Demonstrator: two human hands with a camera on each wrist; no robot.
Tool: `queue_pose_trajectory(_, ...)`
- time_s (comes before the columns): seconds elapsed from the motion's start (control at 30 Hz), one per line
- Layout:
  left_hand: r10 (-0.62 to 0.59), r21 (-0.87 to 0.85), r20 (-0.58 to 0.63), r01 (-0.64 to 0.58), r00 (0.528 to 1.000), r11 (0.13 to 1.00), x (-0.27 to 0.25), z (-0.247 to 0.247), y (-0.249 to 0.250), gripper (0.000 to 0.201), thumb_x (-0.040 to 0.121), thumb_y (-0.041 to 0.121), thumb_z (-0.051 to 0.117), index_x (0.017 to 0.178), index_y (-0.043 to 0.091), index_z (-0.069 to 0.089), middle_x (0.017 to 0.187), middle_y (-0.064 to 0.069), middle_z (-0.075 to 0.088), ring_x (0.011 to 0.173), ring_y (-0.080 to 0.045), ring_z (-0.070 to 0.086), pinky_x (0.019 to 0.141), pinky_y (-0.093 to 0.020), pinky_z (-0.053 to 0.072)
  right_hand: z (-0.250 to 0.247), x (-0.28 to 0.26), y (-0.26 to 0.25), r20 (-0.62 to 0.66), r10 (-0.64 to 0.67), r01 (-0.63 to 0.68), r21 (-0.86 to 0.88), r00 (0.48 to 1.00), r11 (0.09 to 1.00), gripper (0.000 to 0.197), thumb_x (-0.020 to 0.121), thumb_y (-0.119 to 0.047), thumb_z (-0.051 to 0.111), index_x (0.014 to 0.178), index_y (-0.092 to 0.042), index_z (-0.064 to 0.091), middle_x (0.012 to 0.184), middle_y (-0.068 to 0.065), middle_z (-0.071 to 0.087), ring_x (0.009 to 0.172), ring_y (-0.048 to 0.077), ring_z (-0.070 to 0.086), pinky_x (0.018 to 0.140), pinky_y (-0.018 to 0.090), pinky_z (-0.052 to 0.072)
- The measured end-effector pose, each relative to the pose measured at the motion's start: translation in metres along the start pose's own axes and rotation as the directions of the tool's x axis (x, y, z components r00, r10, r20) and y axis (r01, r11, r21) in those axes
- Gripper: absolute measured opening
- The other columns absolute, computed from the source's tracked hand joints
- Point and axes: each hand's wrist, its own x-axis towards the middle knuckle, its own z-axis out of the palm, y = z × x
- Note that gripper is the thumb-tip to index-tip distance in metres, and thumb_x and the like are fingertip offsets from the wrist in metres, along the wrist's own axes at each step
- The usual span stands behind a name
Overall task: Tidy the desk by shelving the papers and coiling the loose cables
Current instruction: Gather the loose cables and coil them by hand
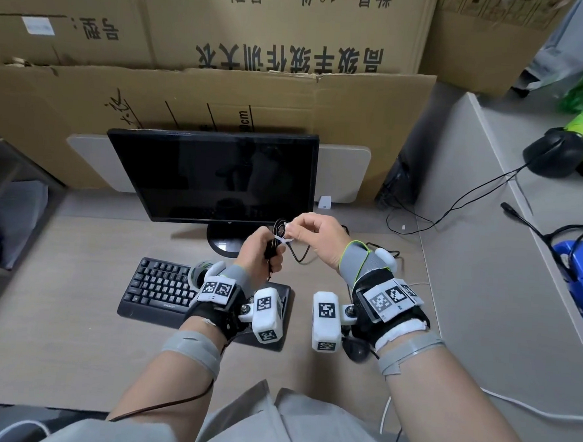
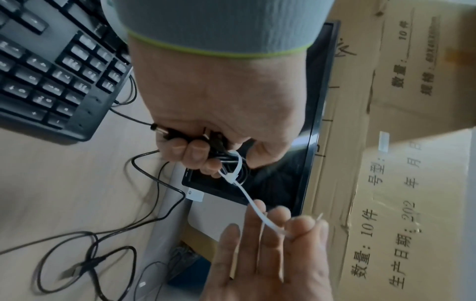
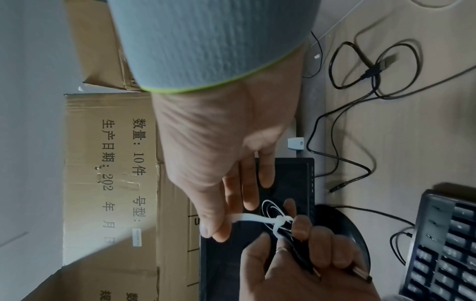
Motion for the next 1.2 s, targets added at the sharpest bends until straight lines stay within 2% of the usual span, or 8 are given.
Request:
queue_pose_trajectory(0.17, 0.133, 0.129, -0.061, -0.125, 0.989, 0.984, 0.010, -0.011, -0.012, 0.032, 0.099, 0.021, 0.057, 0.070, 0.017, 0.045, 0.058, 0.002, 0.032, 0.042, -0.007, 0.024, 0.043, -0.022, 0.018, 0.001, -0.002, 0.002, 0.089, -0.005, -0.004, 0.099, 0.996, 0.995, 0.021, 0.096, -0.017, 0.060, 0.085, -0.001, 0.065, 0.079, 0.006, 0.073, 0.082, 0.020, 0.070, 0.079, 0.033, 0.053)
queue_pose_trajectory(0.37, 0.151, 0.257, -0.237, -0.088, 0.960, 0.962, 0.020, -0.032, -0.023, 0.026, 0.102, 0.027, 0.049, 0.083, 0.010, 0.055, 0.059, 0.000, 0.048, 0.037, -0.008, 0.034, 0.039, -0.020, 0.027, 0.019, 0.003, 0.009, 0.146, 0.042, -0.058, 0.107, 0.988, 0.993, 0.023, 0.097, -0.015, 0.058, 0.078, -0.005, 0.066, 0.075, 0.009, 0.071, 0.071, 0.000, 0.065, 0.075, 0.005, 0.043)
queue_pose_trajectory(0.5, 0.045, 0.209, -0.189, -0.005, 0.981, 0.978, 0.011, -0.054, -0.029, 0.022, 0.098, 0.021, 0.059, 0.079, 0.009, 0.056, 0.057, -0.004, 0.056, 0.043, -0.014, 0.046, 0.042, -0.024, 0.034, 0.030, 0.013, 0.027, 0.188, 0.107, -0.134, 0.136, 0.976, 0.982, 0.020, 0.096, -0.014, 0.060, 0.078, -0.006, 0.066, 0.074, 0.008, 0.072, 0.080, 0.012, 0.068, 0.096, 0.024, 0.052)
queue_pose_trajectory(0.73, 0.000, 0.148, -0.336, 0.053, 0.942, 0.988, 0.007, -0.131, -0.051, 0.003, 0.085, 0.009, 0.070, 0.084, 0.007, 0.071, 0.077, -0.014, 0.072, 0.071, -0.028, 0.065, 0.067, -0.037, 0.051, 0.102, 0.048, 0.071, 0.066, 0.262, -0.260, -0.032, 0.963, 0.965, 0.028, 0.093, -0.029, 0.059, 0.066, -0.027, 0.065, 0.072, -0.009, 0.069, 0.065, 0.006, 0.057, 0.072, 0.029, 0.045)
queue_pose_trajectory(0.8, -0.031, 0.129, -0.437, 0.096, 0.899, 0.987, 0.018, -0.161, -0.057, 0.021, 0.079, 0.020, 0.077, 0.096, 0.009, 0.072, 0.091, -0.015, 0.075, 0.083, -0.030, 0.071, 0.080, -0.042, 0.056, 0.126, 0.056, 0.077, 0.046, 0.321, -0.320, -0.034, 0.946, 0.947, 0.018, 0.093, -0.032, 0.059, 0.075, -0.030, 0.063, 0.085, -0.003, 0.070, 0.074, 0.012, 0.060, 0.071, 0.029, 0.045)
queue_pose_trajectory(0.9, -0.118, 0.152, -0.502, 0.221, 0.857, 0.963, 0.033, -0.193, -0.058, 0.028, 0.075, 0.023, 0.079, 0.095, 0.005, 0.070, 0.081, -0.015, 0.071, 0.065, -0.025, 0.068, 0.064, -0.035, 0.058, 0.147, 0.067, 0.091, -0.029, 0.403, -0.404, -0.018, 0.915, 0.915, 0.007, 0.090, -0.034, 0.063, 0.085, -0.029, 0.060, 0.099, 0.007, 0.070, 0.089, 0.023, 0.064, 0.079, 0.037, 0.050)
queue_pose_trajectory(1.03, -0.249, 0.125, -0.493, 0.351, 0.834, 0.928, 0.048, -0.203, -0.049, 0.011, 0.086, 0.010, 0.071, 0.085, 0.001, 0.065, 0.062, -0.011, 0.064, 0.040, -0.020, 0.063, 0.050, -0.034, 0.059, 0.152, 0.073, 0.115, -0.120, 0.496, -0.497, 0.025, 0.860, 0.867, 0.019, 0.075, -0.048, 0.064, 0.083, -0.031, 0.065, 0.093, 0.000, 0.071, 0.080, 0.017, 0.062, 0.072, 0.035, 0.050)
queue_pose_trajectory(1.2, -0.123, 0.471, -0.605, 0.479, 0.787, 0.741, 0.056, -0.200, -0.039, 0.064, 0.057, 0.056, 0.069, 0.105, 0.015, 0.057, 0.107, -0.015, 0.069, 0.093, -0.034, 0.069, 0.087, -0.047, 0.056, 0.140, 0.070, 0.127, -0.192, 0.566, -0.564, 0.073, 0.802, 0.823, 0.011, 0.076, -0.038, 0.063, 0.081, -0.028, 0.066, 0.081, -0.003, 0.070, 0.073, 0.015, 0.061, 0.067, 0.032, 0.046)
